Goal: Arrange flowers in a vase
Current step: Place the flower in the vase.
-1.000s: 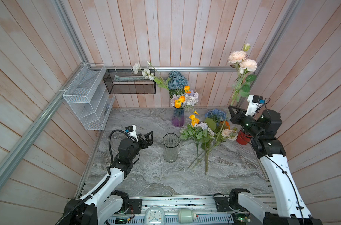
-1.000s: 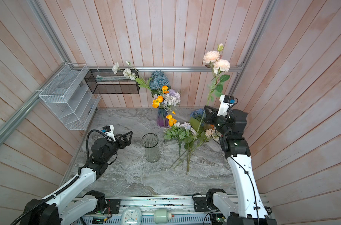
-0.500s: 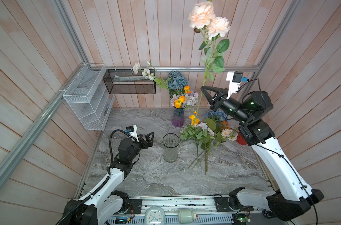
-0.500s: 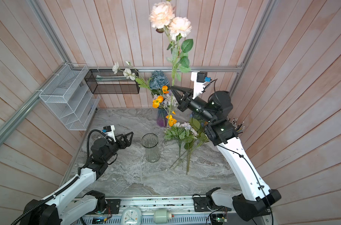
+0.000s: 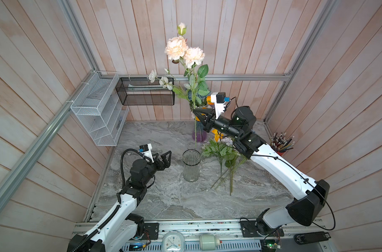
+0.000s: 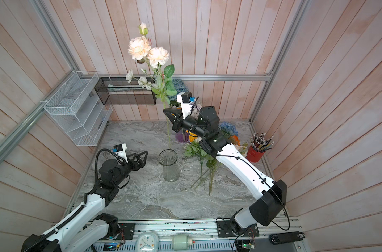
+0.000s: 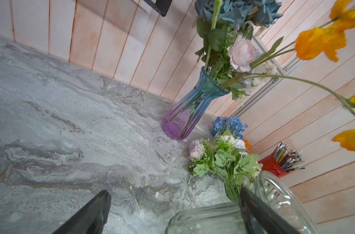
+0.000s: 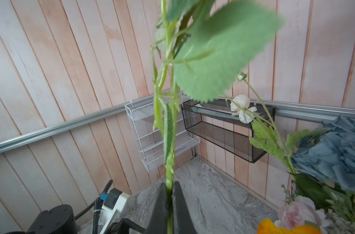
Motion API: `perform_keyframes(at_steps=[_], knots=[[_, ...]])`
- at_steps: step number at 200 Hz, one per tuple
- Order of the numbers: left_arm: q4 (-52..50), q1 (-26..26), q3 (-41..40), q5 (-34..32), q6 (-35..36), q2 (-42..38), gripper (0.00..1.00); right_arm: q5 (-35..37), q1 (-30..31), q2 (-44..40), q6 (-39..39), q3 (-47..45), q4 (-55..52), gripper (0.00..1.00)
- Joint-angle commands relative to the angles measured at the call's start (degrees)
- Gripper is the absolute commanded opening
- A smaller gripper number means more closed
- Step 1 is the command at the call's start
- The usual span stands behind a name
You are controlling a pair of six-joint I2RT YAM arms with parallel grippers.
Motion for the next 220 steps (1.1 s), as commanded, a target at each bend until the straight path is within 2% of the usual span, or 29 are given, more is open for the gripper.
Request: perform_keyframes(at_steps=[1, 33, 51, 114, 182, 220], knots=[[-0.1, 0.2, -0.8, -0.9, -0.4, -0.2, 1.00, 2.4, 2.7, -1.0, -3.9, -7.3, 8.0, 0.00], [0.7, 0.3, -0.3, -1.0, -0.1, 0.9, 1.00, 5.5, 6.1, -3.6, -7.5, -20.0, 17.3, 0.00], [0.8, 0.2, 0.1, -0.3, -0.3, 0.9, 1.00, 8.6, 7.3, -3.6, -10.0, -23.5, 18.4, 0.00], [0.6, 0.2, -1.4, 5.4, -1.1, -3.6, 1.00, 13.2, 8.9, -3.3, -8.9, -33.4, 19.9, 0.00], [1.3, -2.3, -1.9, 13.5, -1.5, -6.9, 1.00, 14.8, 10.0, -1.8, -7.4, -34.8, 13.5, 0.00], [-0.2, -5.8, -0.7, 12.6, -0.8, -7.4, 1.00, 14.6, 10.0, -2.3, -6.4, -34.8, 9.6, 0.11]])
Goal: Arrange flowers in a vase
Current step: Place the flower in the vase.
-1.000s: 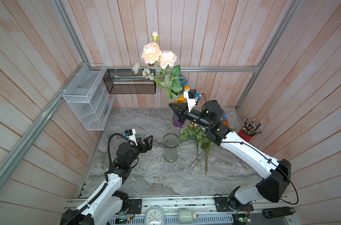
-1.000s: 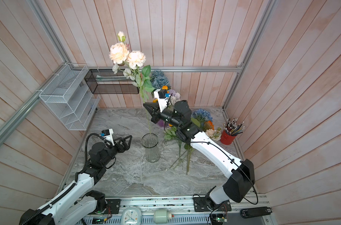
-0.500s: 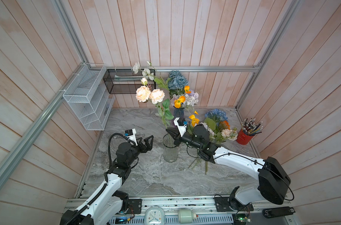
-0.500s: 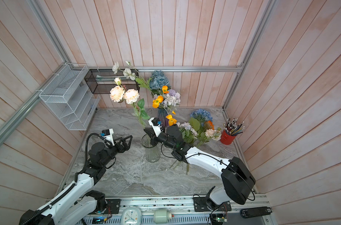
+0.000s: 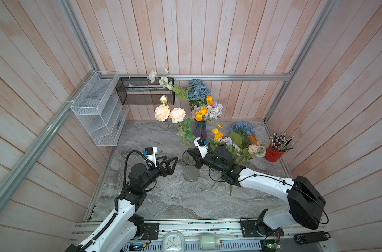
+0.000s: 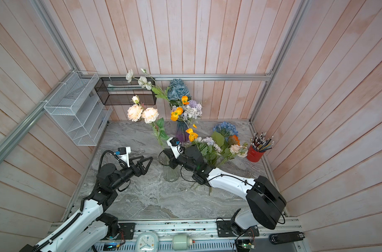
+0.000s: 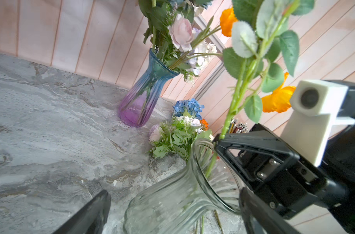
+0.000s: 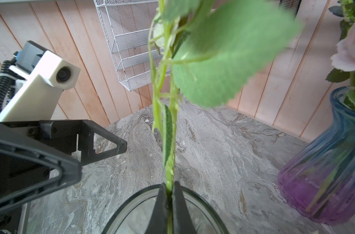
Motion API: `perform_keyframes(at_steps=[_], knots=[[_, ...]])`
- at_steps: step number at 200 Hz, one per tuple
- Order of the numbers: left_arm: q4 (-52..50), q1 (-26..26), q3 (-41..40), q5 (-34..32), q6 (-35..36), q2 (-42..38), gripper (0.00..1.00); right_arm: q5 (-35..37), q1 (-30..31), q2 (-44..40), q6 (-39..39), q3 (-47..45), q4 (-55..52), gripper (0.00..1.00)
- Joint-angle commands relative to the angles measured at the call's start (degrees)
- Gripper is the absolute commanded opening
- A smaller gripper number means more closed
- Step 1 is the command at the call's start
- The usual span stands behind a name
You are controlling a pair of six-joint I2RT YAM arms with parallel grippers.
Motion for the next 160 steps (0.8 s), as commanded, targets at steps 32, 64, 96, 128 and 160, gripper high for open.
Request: perform_keyframes(at_steps=[32, 64, 96, 128, 160], knots=[[0.2, -2.4, 2.3, 0.1, 0.6, -1.1, 1.00, 0.2, 0.5, -1.0, 1.7, -0.1, -7.2, 0.26], [1.1, -2.8, 3.5, -1.0, 0.9, -0.9, 1.00, 0.7, 0.4, -1.9, 1.4, 0.0, -7.8, 0.28], [1.5, -3.3, 3.6, -1.3, 0.3, -1.0, 1.00, 1.3, 0.4, -3.9, 1.2, 0.7, -10.2, 0.29], [0.3, -3.7, 3.5, -1.2, -0.4, -2.2, 1.00, 1.6, 0.5, -9.3, 3.1, 0.1, -12.5, 0.30], [-2.5, -4.8, 3.9, -2.5, -0.1, -4.5, 1.00, 5.0, 0.5, -16.6, 6.0, -1.4, -15.7, 0.32]])
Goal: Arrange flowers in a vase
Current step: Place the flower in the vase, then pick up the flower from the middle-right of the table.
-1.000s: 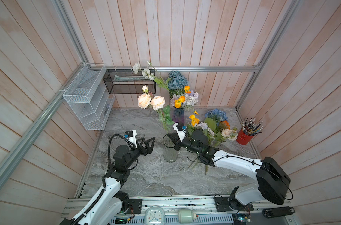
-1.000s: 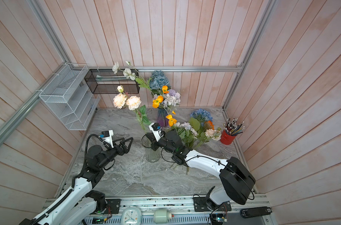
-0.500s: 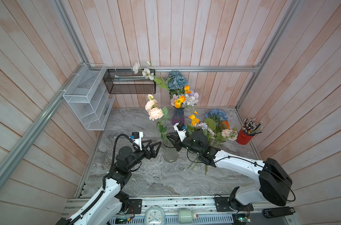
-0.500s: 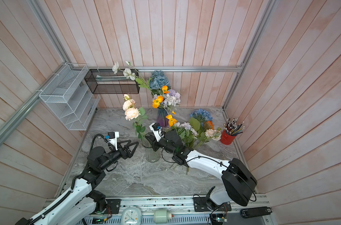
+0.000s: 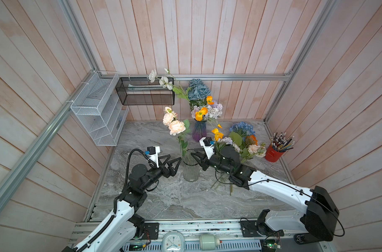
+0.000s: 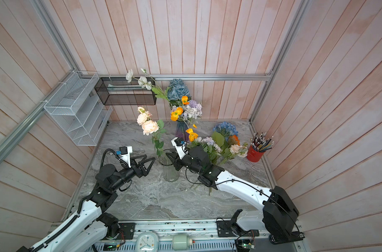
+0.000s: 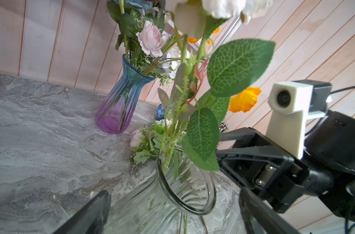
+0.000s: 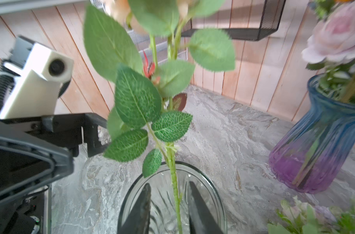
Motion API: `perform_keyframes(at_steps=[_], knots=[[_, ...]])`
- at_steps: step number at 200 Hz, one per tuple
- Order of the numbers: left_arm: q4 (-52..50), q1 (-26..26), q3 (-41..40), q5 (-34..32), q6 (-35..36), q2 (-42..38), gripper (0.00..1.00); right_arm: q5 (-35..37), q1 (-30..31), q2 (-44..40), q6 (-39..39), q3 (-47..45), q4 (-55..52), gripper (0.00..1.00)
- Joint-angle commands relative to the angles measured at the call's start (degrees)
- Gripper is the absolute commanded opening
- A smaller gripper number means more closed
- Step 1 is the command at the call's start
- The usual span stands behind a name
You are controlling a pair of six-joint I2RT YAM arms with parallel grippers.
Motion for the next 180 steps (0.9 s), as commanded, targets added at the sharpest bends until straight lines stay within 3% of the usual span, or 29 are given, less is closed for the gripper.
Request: perform_keyframes(at_steps=[1, 53, 89, 130, 180], knots=[[-2.2, -0.8, 1.8, -1.6, 0.4, -2.0, 1.00, 3.6, 0.4, -5.3, 3.0, -1.3, -3.8, 0.32], [-7.1, -1.0, 3.4, -2.4, 3.2, -1.8, 1.00, 17.2, -1.4, -14.9, 10.9, -6.4, -13.3, 0.38], [-6.8, -1.0, 4.6, 0.1, 4.6, 0.5, 1.00, 19.5, -9.3, -18.8, 20.0, -11.1, -21.3, 0.43], [-4.4, -1.0, 3.9, -2.5, 6.8, 1.2, 1.00, 8.2, -27.5, -22.4, 27.3, -21.4, -20.7, 0.43], [-0.4, -1.0, 2.5, -3.2, 6.4, 3.7, 1.00, -5.5, -44.1, -19.8, 26.2, -25.8, -16.7, 0.43]])
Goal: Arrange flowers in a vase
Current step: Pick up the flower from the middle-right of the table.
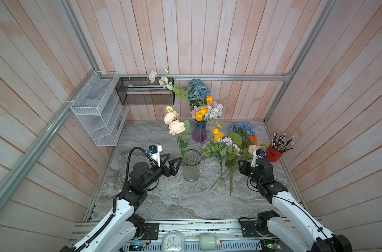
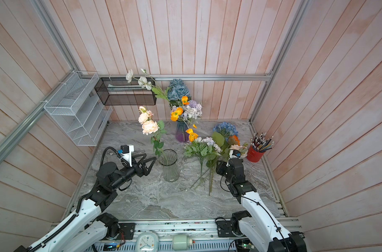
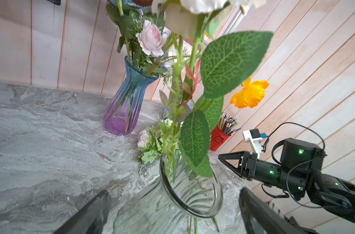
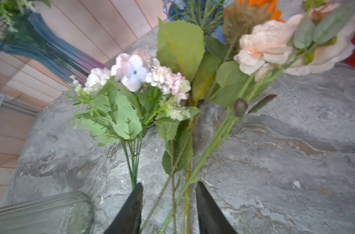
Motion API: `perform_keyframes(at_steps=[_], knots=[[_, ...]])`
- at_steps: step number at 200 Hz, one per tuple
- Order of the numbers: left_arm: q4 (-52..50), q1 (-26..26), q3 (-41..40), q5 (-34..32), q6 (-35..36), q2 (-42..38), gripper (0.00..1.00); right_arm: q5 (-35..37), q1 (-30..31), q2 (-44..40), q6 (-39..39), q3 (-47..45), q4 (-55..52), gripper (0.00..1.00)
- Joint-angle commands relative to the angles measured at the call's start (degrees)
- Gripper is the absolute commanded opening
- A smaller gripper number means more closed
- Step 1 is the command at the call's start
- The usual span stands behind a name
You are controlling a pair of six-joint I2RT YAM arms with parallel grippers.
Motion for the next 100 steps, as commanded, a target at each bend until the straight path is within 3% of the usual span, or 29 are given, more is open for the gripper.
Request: perform_keyframes(at_steps=[1, 35, 100], knots=[[3.1, -0.2, -0.5, -0.8, 1.2, 1.6, 1.00, -9.8, -5.0, 2.0, 0.9, -0.3, 2.7, 0.43], [5.3, -0.2, -1.2, -4.7, 0.7, 2.3, 1.00, -17.6, -8.3, 8.4, 3.7, 0.7, 6.3, 0.44], [8.5, -0.2, -5.5, -6.3, -0.1, 0.2, 1.00, -17.8, -9.2, 17.1, 7.5, -2.1, 16.9, 0.47]])
